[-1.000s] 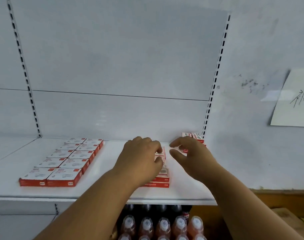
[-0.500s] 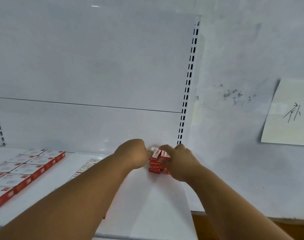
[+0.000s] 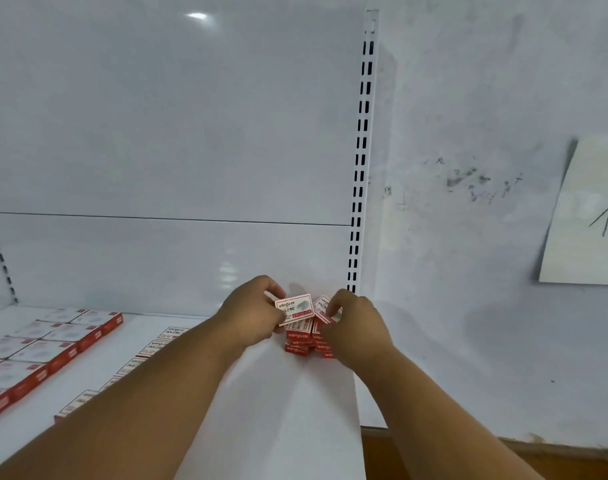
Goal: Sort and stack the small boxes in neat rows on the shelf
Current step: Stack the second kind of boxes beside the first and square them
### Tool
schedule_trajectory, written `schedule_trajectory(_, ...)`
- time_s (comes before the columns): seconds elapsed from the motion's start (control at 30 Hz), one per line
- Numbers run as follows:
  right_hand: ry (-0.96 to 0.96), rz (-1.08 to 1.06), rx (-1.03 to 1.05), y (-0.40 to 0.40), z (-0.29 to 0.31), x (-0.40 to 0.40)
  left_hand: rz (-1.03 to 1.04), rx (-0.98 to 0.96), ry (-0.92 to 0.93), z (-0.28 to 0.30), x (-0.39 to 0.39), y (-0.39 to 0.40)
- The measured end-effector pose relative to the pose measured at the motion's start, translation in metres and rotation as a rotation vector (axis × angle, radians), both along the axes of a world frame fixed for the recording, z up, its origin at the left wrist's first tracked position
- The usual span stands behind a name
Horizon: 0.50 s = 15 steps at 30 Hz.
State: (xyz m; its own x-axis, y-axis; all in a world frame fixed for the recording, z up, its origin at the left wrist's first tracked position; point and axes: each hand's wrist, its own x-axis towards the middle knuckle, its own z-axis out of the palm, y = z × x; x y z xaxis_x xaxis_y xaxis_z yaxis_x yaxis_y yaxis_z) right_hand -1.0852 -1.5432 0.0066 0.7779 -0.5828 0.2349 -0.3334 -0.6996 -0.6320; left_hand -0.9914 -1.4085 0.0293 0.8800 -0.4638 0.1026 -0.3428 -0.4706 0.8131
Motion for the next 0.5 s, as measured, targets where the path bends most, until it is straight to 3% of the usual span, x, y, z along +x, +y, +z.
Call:
schedule_trajectory(0.13,-0.121,0.026,0.085,0.002,0.005,-0.001,0.028,0.02,-0.102,0.005,0.004,0.02)
schedule_trajectory(0.3,-0.293,0.056,0.288,0.034,0.017,-0.001,0.011,-0.034,-0.095,0.012,0.014,0.061)
schedule_trajectory(0.5,-0.23,0.124,0.497,0.09,0.026,0.008,-0.013,-0.067,-0.064,0.016,0.037,0.13)
